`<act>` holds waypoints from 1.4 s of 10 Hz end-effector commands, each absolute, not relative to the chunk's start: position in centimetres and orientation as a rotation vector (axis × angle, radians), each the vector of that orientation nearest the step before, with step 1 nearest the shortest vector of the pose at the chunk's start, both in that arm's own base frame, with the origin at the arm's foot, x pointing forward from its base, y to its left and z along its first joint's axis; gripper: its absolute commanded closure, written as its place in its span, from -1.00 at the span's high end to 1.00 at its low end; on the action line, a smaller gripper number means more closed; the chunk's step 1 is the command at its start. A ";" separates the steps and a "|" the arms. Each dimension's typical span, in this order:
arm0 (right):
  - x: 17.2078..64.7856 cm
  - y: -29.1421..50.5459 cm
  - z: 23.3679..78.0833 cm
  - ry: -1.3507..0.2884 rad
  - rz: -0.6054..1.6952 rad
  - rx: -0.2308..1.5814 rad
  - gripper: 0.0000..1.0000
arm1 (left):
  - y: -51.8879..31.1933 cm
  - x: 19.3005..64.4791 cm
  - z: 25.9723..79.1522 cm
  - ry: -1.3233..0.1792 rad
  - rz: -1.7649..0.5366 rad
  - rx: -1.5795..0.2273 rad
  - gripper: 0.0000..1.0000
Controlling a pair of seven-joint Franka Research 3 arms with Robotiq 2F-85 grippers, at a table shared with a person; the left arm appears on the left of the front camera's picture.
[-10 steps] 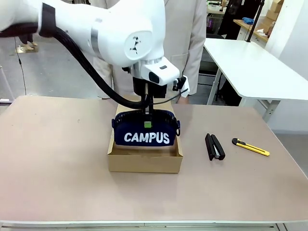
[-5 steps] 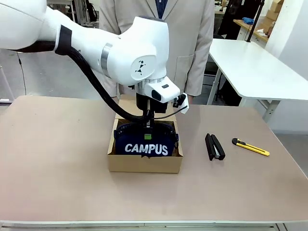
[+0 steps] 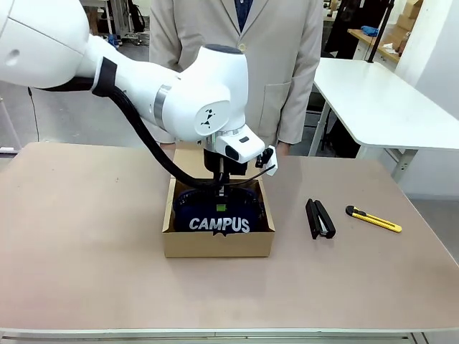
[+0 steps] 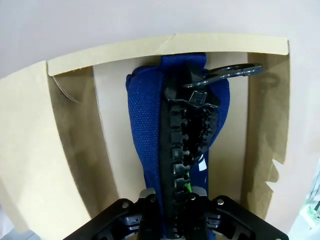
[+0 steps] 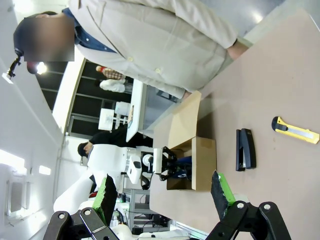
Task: Pack the item into the box.
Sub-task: Pick up the item indicated by the person and place it inside the Mailer Box.
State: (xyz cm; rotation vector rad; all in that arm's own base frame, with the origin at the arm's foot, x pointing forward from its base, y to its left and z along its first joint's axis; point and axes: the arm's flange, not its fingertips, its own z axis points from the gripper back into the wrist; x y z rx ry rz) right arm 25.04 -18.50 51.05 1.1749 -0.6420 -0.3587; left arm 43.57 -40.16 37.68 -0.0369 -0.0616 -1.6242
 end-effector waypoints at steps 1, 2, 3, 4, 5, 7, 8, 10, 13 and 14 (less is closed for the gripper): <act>25.3 -18.6 51.2 -0.671 -0.338 1.185 1.00 | -40.0 43.7 37.3 -0.067 -1.627 -0.006 -0.76; 25.3 -18.6 51.2 -0.671 -0.338 1.185 1.00 | -40.0 43.7 37.3 -0.068 -1.633 -0.001 -0.76; 25.3 -18.6 51.2 -0.671 -0.338 1.185 1.00 | -40.0 43.7 37.3 -0.064 -1.632 -0.004 -0.76; 25.3 -18.6 51.2 -0.671 -0.338 1.185 1.00 | -40.0 43.7 37.3 -0.059 -1.634 -0.003 -0.76; 25.3 -18.6 51.2 -0.671 -0.338 1.185 1.00 | -40.0 43.7 37.3 -0.054 -1.638 -0.008 -0.43; 25.3 -18.6 51.2 -0.671 -0.338 1.185 1.00 | -40.0 43.6 37.5 -0.057 -1.649 0.013 0.73; 25.3 -18.6 51.2 -0.671 -0.338 1.185 1.00 | -39.9 43.6 38.0 -0.069 -1.648 0.020 1.00; 25.3 -18.6 51.2 -0.671 -0.338 1.185 1.00 | -39.5 43.4 39.2 -0.099 -1.641 0.042 1.00; 25.3 -18.6 51.2 -0.671 -0.338 1.185 1.00 | -38.6 43.1 41.6 -0.160 -1.618 0.072 1.00; 25.3 -18.6 51.2 -0.671 -0.338 1.185 1.00 | -38.2 42.9 42.7 -0.170 -1.613 0.047 1.00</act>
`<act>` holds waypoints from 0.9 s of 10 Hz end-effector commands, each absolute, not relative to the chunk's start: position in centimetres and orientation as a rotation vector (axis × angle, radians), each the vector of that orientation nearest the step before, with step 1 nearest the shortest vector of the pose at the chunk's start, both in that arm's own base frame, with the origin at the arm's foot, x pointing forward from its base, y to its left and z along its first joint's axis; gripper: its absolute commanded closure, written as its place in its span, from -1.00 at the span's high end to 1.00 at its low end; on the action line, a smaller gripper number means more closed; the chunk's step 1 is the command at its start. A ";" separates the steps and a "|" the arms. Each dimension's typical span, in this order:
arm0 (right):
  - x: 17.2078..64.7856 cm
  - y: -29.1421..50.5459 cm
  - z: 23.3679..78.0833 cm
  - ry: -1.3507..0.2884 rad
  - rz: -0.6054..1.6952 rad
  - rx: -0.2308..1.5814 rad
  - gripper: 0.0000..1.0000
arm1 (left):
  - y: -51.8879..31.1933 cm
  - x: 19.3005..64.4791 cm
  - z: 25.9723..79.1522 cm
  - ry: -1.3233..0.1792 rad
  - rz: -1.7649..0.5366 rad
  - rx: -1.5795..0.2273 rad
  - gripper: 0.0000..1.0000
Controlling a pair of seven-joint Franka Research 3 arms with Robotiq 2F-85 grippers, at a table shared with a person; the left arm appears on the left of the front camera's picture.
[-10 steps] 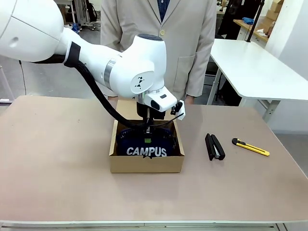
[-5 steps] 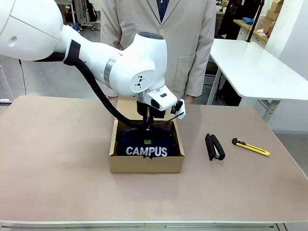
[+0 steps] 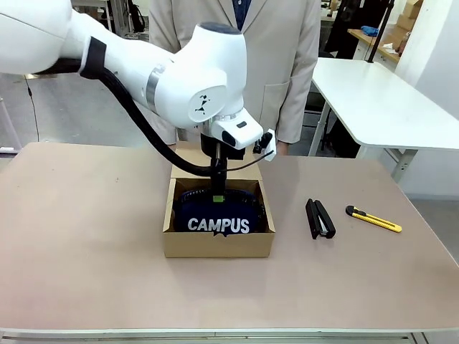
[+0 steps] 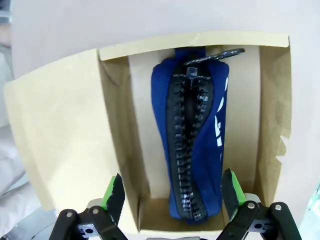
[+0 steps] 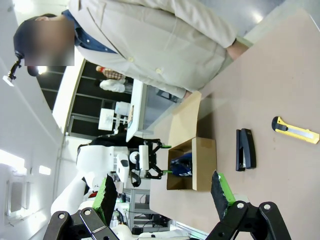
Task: Pack the item into the box.
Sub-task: Pick up the item indicated by the person and place it inside the Mailer Box.
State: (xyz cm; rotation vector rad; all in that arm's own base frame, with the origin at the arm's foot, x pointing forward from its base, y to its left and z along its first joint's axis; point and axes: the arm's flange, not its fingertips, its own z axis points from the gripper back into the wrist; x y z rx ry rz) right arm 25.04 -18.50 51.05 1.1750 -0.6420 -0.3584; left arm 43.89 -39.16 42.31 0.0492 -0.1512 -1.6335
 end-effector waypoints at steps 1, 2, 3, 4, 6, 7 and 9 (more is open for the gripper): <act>25.3 -18.6 51.2 -0.671 -0.338 1.185 1.00 | -37.3 42.8 44.1 -0.192 -1.598 0.012 1.00; 25.3 -18.6 51.2 -0.671 -0.338 1.185 1.00 | -36.5 42.7 45.1 -0.206 -1.583 -0.025 1.00; 25.3 -18.6 51.2 -0.671 -0.338 1.185 1.00 | -35.8 42.7 45.8 -0.213 -1.568 -0.053 1.00; 25.3 -18.6 51.2 -0.671 -0.338 1.185 1.00 | -35.5 42.8 46.2 -0.179 -1.556 -0.085 1.00; 25.3 -18.6 51.2 -0.671 -0.338 1.185 1.00 | -32.2 42.9 49.4 -0.169 -1.462 -0.266 1.00; 25.3 -18.6 51.2 -0.671 -0.338 1.185 1.00 | -28.0 43.0 52.3 -0.215 -1.268 -0.429 1.00; 25.3 -18.6 51.2 -0.671 -0.338 1.185 1.00 | -15.1 42.0 56.0 -0.235 -0.860 -0.699 1.00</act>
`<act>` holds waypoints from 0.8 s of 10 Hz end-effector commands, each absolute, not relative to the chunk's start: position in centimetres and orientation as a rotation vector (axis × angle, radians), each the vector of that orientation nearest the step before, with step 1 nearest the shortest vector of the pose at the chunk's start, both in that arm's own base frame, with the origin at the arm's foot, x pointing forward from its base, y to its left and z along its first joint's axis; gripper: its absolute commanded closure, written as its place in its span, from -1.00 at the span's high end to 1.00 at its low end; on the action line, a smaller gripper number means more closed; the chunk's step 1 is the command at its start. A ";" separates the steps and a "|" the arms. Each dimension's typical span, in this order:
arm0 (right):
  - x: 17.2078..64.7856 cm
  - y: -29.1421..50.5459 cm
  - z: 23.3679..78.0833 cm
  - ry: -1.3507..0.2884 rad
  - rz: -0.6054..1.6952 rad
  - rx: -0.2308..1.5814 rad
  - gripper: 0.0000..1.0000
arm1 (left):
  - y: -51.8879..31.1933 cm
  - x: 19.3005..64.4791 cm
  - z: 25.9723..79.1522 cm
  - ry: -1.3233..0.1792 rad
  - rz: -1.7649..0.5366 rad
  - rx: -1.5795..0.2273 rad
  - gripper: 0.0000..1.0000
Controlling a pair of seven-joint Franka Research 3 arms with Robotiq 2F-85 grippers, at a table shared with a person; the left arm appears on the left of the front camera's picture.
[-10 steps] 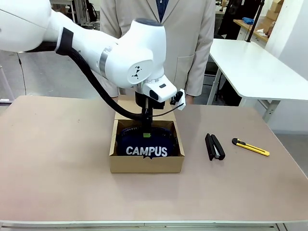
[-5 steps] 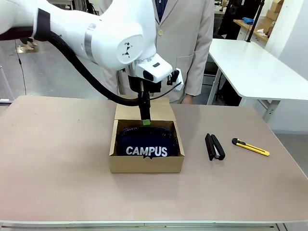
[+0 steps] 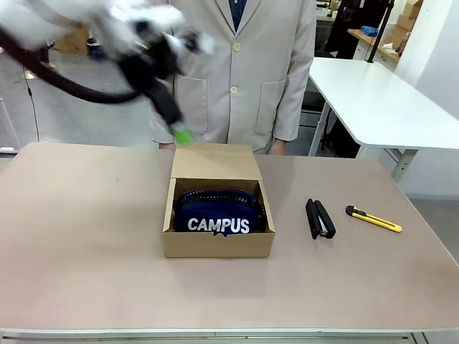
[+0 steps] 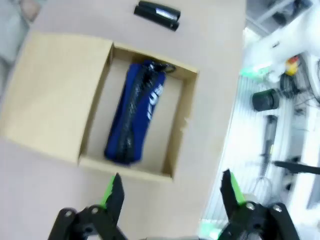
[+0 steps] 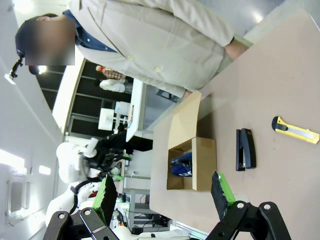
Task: Pack the item into the box.
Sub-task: Pick up the item indicated by the person and place it inside the Mailer Box.
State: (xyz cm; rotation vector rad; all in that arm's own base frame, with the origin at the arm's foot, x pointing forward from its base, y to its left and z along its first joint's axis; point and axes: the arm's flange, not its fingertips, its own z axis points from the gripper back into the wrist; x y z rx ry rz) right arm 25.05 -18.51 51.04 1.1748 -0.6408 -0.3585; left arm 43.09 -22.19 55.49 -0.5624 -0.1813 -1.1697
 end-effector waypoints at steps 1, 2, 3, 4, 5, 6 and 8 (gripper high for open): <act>25.3 -18.6 51.2 -0.671 -0.338 1.185 1.00 | -8.9 41.1 56.0 -0.302 -0.743 -0.803 1.00; 25.3 -18.6 51.2 -0.671 -0.338 1.185 1.00 | -3.6 39.8 55.3 -0.353 -0.647 -0.910 1.00; 25.3 -18.6 51.2 -0.671 -0.338 1.185 1.00 | 1.3 38.6 53.9 -0.407 -0.557 -1.022 1.00; 25.3 -18.6 51.2 -0.671 -0.338 1.185 1.00 | 6.1 37.4 51.5 -0.480 -0.456 -1.148 1.00; 25.3 -18.6 51.2 -0.671 -0.338 1.185 1.00 | 10.5 35.8 47.9 -0.589 -0.249 -1.222 1.00; 25.3 -18.6 51.2 -0.671 -0.338 1.185 1.00 | 12.6 34.2 45.0 -0.654 -0.139 -1.236 1.00; 25.3 -18.6 51.2 -0.671 -0.338 1.185 1.00 | 9.7 35.9 50.7 -0.392 -0.443 -1.090 1.00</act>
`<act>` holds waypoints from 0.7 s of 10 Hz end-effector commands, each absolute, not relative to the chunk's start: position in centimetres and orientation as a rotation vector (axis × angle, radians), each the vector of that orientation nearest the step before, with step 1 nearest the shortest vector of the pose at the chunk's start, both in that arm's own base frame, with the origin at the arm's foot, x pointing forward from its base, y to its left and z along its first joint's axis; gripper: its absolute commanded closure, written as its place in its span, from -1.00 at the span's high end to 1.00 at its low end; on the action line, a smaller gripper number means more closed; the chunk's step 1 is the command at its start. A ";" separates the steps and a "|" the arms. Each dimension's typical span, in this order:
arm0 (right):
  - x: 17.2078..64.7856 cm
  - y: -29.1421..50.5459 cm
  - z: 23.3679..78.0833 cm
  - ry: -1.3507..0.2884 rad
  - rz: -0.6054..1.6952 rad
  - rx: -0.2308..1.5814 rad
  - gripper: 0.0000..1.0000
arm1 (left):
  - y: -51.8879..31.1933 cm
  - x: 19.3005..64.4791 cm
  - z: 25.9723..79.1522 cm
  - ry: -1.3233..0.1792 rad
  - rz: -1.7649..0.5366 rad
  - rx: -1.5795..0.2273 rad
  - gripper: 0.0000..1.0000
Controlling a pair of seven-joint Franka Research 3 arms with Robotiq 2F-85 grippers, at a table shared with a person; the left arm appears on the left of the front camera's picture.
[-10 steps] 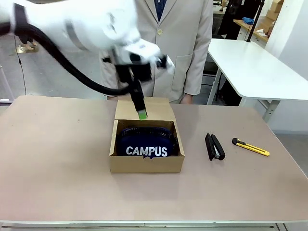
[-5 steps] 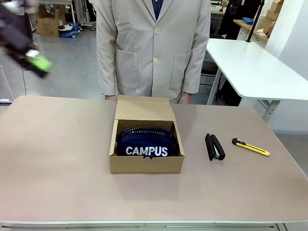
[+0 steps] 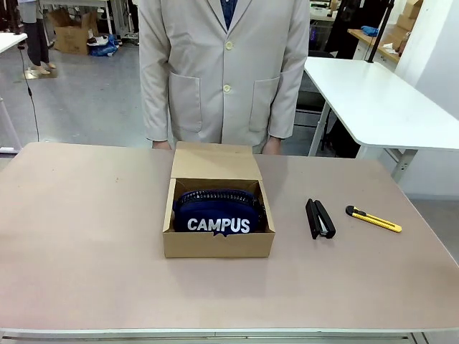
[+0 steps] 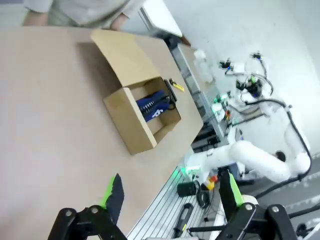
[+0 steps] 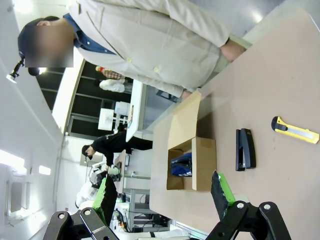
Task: Pack the item into the box.
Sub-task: Pick up the item indicated by the person and place it inside the Mailer Box, then close the Mailer Box.
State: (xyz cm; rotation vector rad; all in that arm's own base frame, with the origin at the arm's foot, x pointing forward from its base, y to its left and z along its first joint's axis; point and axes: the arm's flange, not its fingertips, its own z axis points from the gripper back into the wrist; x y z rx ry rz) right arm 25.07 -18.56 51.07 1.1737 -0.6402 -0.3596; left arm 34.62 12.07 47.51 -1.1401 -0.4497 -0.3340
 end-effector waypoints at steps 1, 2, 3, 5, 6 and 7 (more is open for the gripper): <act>25.3 -18.6 51.2 -0.671 -0.338 1.185 1.00 | 9.7 35.9 50.7 -0.392 -0.443 -1.090 1.00; 25.3 -18.6 51.2 -0.671 -0.338 1.185 1.00 | 9.7 35.9 50.7 -0.392 -0.443 -1.090 1.00; 25.3 -18.6 51.2 -0.671 -0.338 1.185 1.00 | 9.7 35.9 50.7 -0.392 -0.443 -1.090 1.00; 25.3 -18.6 51.2 -0.671 -0.338 1.185 1.00 | 9.7 35.9 50.7 -0.392 -0.443 -1.090 1.00; 25.3 -18.6 51.2 -0.671 -0.338 1.185 1.00 | 9.7 35.9 50.7 -0.392 -0.443 -1.090 1.00; 25.3 -18.6 51.2 -0.671 -0.338 1.185 1.00 | 9.7 35.9 50.7 -0.392 -0.443 -1.090 1.00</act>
